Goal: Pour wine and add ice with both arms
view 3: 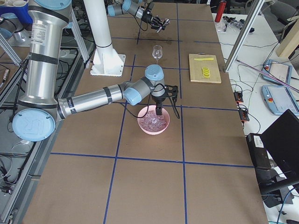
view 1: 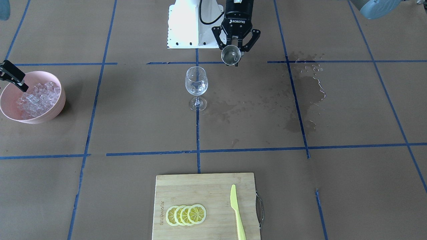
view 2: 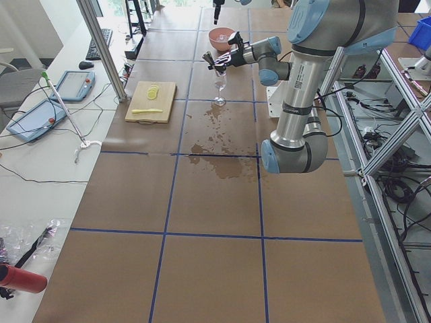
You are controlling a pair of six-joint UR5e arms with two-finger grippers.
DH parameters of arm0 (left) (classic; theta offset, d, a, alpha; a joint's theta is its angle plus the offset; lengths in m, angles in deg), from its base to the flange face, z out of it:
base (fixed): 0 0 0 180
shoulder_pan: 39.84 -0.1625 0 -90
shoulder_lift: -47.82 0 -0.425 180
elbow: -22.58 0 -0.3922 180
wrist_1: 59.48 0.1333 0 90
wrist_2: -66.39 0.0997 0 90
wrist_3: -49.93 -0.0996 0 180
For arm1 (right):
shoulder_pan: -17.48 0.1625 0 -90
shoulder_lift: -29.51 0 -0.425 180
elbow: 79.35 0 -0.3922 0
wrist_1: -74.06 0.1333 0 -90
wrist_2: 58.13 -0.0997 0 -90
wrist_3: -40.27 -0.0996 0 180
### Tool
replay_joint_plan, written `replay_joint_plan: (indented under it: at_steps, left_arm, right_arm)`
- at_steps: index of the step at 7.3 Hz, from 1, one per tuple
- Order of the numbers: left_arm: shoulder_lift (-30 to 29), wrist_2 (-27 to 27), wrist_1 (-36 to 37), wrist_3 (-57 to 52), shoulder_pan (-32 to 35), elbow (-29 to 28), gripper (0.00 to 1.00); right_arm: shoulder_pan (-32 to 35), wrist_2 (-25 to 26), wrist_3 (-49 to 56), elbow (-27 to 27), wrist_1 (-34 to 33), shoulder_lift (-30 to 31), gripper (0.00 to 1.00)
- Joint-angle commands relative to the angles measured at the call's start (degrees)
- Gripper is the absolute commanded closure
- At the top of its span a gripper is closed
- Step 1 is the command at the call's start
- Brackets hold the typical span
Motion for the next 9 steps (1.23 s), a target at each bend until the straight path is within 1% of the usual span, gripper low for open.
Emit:
replay_joint_plan:
  at_steps: [1,2,3,5,6,7,9]
  left_arm:
    - [-2.2,0.2,-5.8,-0.4,-0.3,-2.6,1.00]
    - [-2.1,0.4,-11.6,-0.5,-0.3,-5.5,1.00]
    - [-1.1,0.3,-14.4,-3.3,-0.1,-6.1,1.00]
    - [-0.6,0.7,-21.5,-14.9,-0.1,-6.4,1.00]
    - [-0.4,1.4,-21.6,-17.6,-0.2,-6.8,1.00]
    - [-0.3,4.4,-21.6,-20.5,-0.3,-7.7,1.00]
    - [0.4,6.0,-21.6,-27.1,-0.3,-8.3,1.00]
  right_arm:
    - [0.0,0.0,0.0,0.0,0.3,0.1,0.00]
    - [0.0,0.0,0.0,0.0,0.3,0.1,0.00]
    - [0.0,0.0,0.0,0.0,0.3,0.1,0.00]
    - [0.0,0.0,0.0,0.0,0.3,0.1,0.00]
    - [0.0,0.0,0.0,0.0,0.2,0.1,0.00]
    - [0.0,0.0,-0.1,0.0,0.3,0.1,0.00]
    - [-0.1,0.0,-0.1,-0.1,0.3,0.1,0.00]
